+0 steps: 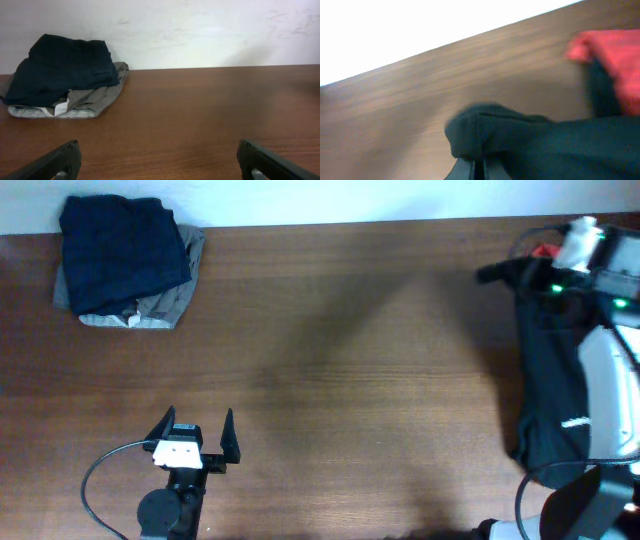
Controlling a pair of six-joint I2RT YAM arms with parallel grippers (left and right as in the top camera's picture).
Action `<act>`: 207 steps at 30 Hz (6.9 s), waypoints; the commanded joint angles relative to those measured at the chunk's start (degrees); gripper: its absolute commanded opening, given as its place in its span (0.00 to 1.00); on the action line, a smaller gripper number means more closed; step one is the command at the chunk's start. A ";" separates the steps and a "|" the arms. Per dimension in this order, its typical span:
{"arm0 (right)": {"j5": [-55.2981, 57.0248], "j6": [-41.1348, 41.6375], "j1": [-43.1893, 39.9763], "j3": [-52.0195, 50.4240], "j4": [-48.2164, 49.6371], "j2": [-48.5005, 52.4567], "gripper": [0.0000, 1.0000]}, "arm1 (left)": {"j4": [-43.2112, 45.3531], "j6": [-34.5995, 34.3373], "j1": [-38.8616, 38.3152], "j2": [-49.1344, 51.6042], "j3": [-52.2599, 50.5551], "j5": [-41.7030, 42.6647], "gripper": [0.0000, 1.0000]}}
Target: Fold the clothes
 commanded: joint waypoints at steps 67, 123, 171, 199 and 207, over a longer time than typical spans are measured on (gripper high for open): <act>26.45 17.99 12.41 46.66 -57.00 21.92 0.99 | -0.35 0.72 0.31 -0.33 -0.13 -0.17 0.99; 18.86 50.49 5.20 -4.11 -20.17 21.97 0.08 | -0.35 0.72 0.31 -0.33 -0.13 -0.17 0.99; -6.08 30.01 14.21 37.83 16.24 47.93 0.11 | -0.35 0.72 0.31 -0.33 -0.13 -0.17 0.99; 15.65 15.93 12.37 94.51 -64.85 45.07 0.99 | -0.35 0.72 0.31 -0.33 -0.13 -0.17 0.99; 14.91 16.11 15.32 91.34 -64.87 36.44 0.99 | -0.35 0.72 0.31 -0.33 -0.13 -0.20 0.99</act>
